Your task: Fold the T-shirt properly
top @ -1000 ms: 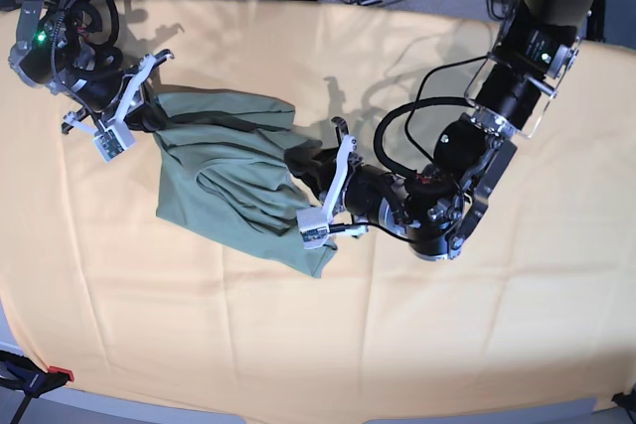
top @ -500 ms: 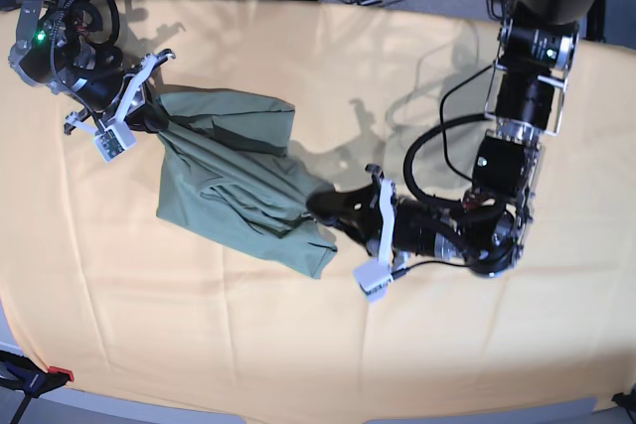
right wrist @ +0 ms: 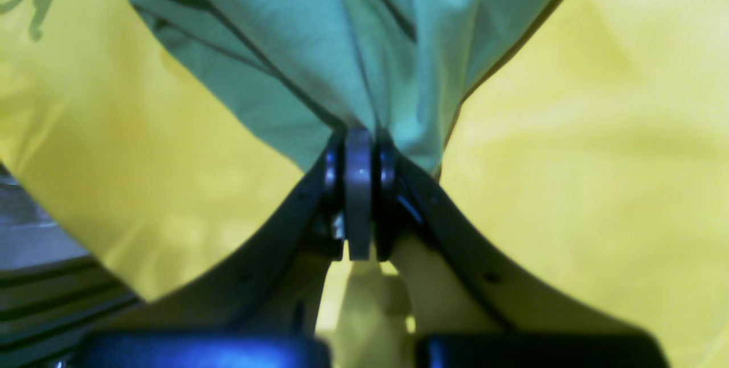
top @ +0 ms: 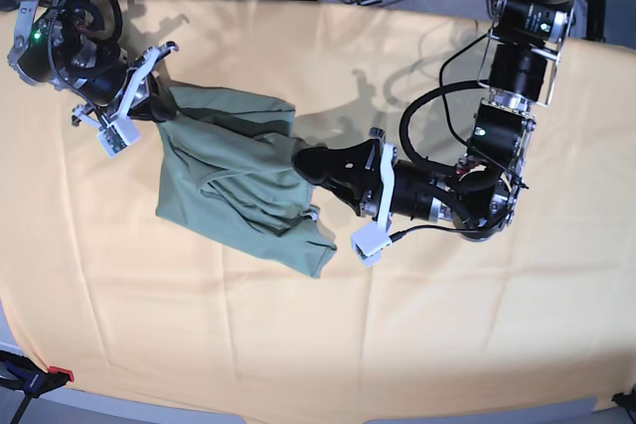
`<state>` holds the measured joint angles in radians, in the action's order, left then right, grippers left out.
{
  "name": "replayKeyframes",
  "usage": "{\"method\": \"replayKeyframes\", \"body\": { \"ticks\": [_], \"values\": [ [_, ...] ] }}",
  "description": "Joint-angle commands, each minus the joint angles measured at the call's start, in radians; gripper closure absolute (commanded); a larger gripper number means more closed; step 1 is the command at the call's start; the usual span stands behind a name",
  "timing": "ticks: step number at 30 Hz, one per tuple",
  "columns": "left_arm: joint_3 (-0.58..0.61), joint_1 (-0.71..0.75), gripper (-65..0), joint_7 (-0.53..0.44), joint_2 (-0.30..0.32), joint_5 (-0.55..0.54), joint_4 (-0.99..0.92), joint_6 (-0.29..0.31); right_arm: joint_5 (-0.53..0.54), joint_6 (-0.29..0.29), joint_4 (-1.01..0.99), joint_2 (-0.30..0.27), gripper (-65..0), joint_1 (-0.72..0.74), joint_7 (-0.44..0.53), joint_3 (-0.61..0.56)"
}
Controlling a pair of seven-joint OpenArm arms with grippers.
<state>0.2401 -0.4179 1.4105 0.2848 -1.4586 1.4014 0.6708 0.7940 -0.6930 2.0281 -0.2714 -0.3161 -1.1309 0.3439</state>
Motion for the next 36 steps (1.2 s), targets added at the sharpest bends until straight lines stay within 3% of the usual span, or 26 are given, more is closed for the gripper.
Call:
{"method": "replayKeyframes", "body": {
  "ticks": [1, 9, 15, 34, 36],
  "values": [
    [-0.009, -0.028, 0.0, -0.014, 0.001, -0.025, 0.019, 0.008, 0.021, -0.005, 0.016, -0.014, 0.0, 0.008, 0.015, 0.004],
    [-0.007, -0.019, 0.0, -0.014, 0.001, -0.025, 0.019, -0.013, 0.042, -0.005, 0.017, -0.062, 0.0, 0.008, -0.024, 0.005],
    [0.008, -0.006, 0.0, -0.014, 0.001, -0.025, 0.019, -0.014, 0.311, -0.005, 0.017, -0.064, 0.0, 0.008, -0.187, 0.004],
    [0.026, 0.051, 0.0, -0.014, 0.034, -0.025, 0.05, -0.014, 0.305, -0.005, 0.016, -0.064, 0.0, -0.039, -0.198, 0.003],
    [0.026, 0.075, 0.0, -0.014, 0.034, -0.025, 0.05, -0.014, 0.306, -0.005, 0.016, -0.064, -3.0, -0.039, -0.196, 0.003]
  ]
}}
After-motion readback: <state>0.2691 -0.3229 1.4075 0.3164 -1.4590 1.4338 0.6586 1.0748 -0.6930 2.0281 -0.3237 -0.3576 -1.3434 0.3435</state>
